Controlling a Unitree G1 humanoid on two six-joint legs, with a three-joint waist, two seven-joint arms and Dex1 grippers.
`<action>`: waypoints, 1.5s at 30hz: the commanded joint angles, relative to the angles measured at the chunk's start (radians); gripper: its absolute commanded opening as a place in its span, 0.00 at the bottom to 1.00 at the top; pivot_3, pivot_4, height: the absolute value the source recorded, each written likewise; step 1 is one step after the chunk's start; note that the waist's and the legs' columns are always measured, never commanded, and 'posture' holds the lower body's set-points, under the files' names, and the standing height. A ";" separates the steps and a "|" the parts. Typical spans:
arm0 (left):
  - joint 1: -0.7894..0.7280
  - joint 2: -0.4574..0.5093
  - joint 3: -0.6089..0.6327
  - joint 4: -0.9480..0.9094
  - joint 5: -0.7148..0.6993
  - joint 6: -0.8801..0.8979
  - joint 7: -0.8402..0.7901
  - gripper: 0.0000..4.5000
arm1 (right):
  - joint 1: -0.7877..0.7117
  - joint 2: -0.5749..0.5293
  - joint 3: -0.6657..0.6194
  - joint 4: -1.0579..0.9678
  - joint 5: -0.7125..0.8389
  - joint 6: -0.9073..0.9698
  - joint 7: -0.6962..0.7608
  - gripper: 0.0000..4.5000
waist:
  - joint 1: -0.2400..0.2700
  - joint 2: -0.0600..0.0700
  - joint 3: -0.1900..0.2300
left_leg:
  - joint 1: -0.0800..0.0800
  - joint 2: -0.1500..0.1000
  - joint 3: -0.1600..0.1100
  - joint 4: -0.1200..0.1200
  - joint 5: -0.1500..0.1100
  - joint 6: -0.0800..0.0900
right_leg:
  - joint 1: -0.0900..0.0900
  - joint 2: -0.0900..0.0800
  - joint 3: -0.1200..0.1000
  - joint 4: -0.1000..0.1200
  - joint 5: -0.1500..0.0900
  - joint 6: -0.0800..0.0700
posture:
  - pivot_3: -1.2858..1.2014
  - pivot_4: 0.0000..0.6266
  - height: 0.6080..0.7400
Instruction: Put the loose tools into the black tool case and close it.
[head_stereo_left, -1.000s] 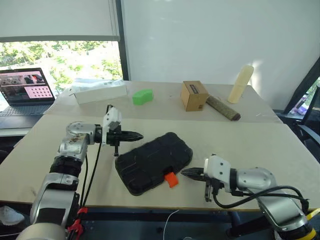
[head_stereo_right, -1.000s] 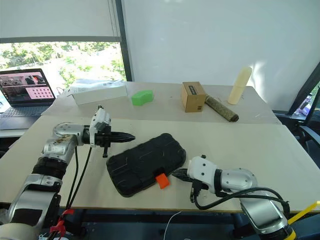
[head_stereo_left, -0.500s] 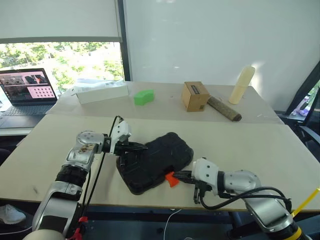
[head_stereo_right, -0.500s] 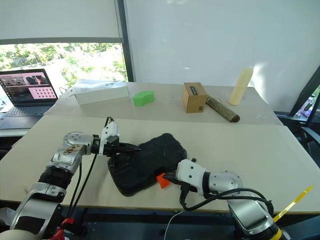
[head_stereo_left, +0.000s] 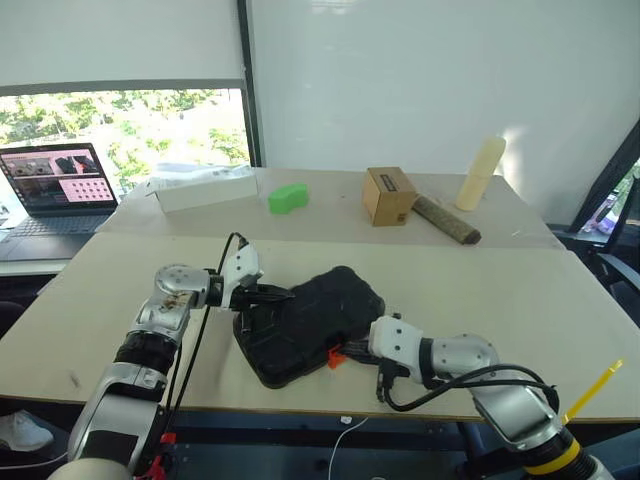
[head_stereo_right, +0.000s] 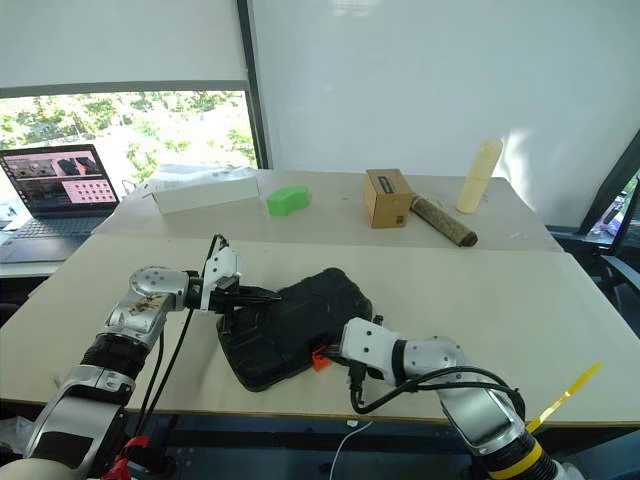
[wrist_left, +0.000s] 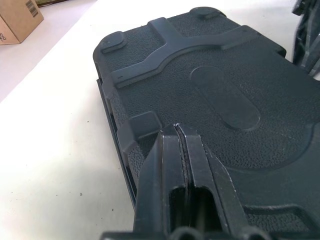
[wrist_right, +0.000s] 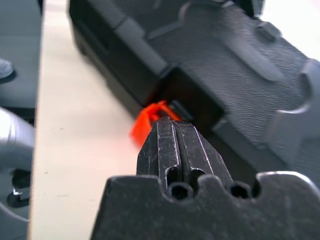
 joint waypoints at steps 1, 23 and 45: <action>0.037 -0.004 -0.035 0.039 0.040 0.016 0.002 0.00 | 0.009 0.008 -0.036 -0.017 0.014 -0.079 -0.011 0.01 | 0.000 0.000 0.000 | 0.001 0.000 0.000 0.000 0.000 0.000 | 0.001 0.000 0.000 0.000 0.000 0.000 | 0.52 0.24 1.00; 0.030 -0.005 -0.041 -0.005 0.035 0.069 0.004 0.00 | 0.128 0.058 -0.027 0.072 -0.006 -0.080 -0.058 0.01 | 0.002 0.000 0.000 | 0.004 0.000 0.000 -0.004 0.000 0.000 | 0.002 0.000 0.001 -0.002 -0.002 -0.001 | 0.52 0.24 1.00; 0.030 0.009 -0.068 -0.066 0.045 0.184 0.023 0.00 | 0.138 0.195 -0.075 0.154 0.062 -0.304 -0.109 0.01 | -0.012 0.000 0.000 | 0.003 0.001 0.000 -0.006 -0.001 0.000 | 0.001 0.000 0.000 -0.002 -0.003 0.000 | 0.52 0.24 1.00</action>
